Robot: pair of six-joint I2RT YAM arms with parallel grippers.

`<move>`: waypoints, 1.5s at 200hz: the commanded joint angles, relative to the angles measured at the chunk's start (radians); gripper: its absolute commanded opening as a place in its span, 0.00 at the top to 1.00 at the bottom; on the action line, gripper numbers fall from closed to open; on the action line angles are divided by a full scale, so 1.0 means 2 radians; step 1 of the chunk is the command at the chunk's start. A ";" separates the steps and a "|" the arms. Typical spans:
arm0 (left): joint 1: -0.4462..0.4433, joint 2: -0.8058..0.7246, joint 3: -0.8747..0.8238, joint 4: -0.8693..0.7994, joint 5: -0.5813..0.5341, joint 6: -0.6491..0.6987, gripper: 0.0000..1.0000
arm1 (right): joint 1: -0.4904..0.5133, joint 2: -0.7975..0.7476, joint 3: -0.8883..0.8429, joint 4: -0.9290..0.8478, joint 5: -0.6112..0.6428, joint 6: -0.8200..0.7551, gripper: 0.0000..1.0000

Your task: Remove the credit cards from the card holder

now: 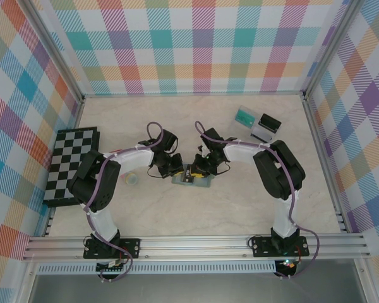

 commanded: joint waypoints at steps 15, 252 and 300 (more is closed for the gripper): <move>-0.003 0.011 -0.021 -0.039 -0.040 0.002 1.00 | -0.003 -0.021 -0.008 -0.054 0.052 -0.007 0.90; 0.050 -0.116 -0.020 0.232 0.221 -0.062 0.45 | -0.124 -0.195 -0.052 0.145 -0.265 -0.035 1.00; 0.051 -0.136 -0.029 0.309 0.241 -0.084 0.71 | -0.139 -0.207 -0.057 0.185 -0.302 -0.003 1.00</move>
